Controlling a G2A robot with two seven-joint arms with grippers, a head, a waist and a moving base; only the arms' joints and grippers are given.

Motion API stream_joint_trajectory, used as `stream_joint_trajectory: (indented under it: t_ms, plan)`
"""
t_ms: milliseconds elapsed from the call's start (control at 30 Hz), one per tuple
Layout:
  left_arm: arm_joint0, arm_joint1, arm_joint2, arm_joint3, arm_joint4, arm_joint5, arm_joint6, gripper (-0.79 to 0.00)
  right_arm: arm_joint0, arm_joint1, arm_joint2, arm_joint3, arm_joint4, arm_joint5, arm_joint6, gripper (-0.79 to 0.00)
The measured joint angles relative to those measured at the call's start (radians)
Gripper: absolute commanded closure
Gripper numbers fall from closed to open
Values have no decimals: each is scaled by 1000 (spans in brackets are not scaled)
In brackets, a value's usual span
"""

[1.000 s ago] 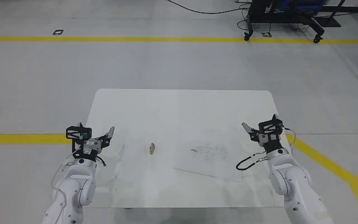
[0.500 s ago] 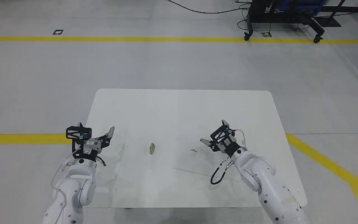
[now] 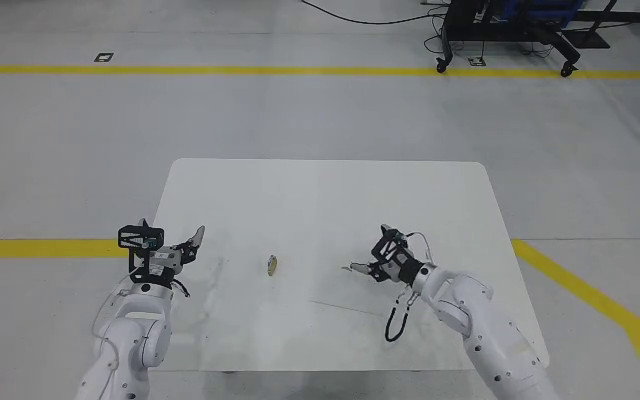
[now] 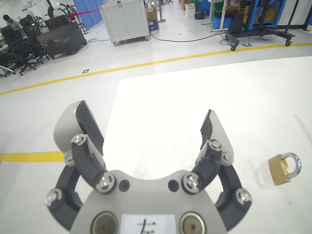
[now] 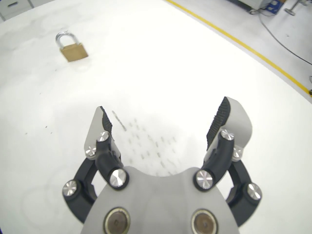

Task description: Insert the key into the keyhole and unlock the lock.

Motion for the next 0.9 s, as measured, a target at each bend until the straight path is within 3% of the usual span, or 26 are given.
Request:
stream_joint_trajectory:
  t_ms: [67,100,200,367,667,767,900]
  plan:
    - [0,0,0,0,0,0,0,-785,17,4,-11,0,-34,-52,42,-773]
    - [0,0,0,0,0,0,0,-785,25,5,-20,-7,-56,-73,67,-717]
    - [0,0,0,0,0,0,0,-785,34,6,-42,-25,-92,-90,101,-366]
    - [0,0,0,0,0,0,0,-785,70,5,-76,-9,-95,-138,145,-311]
    - [0,0,0,0,0,0,0,-785,148,-4,-143,42,-82,-164,212,-314]
    - [0,0,0,0,0,0,0,-785,164,-8,-163,49,-79,-158,235,0]
    - [0,0,0,0,0,0,0,-785,178,-8,-174,55,-69,-169,238,0]
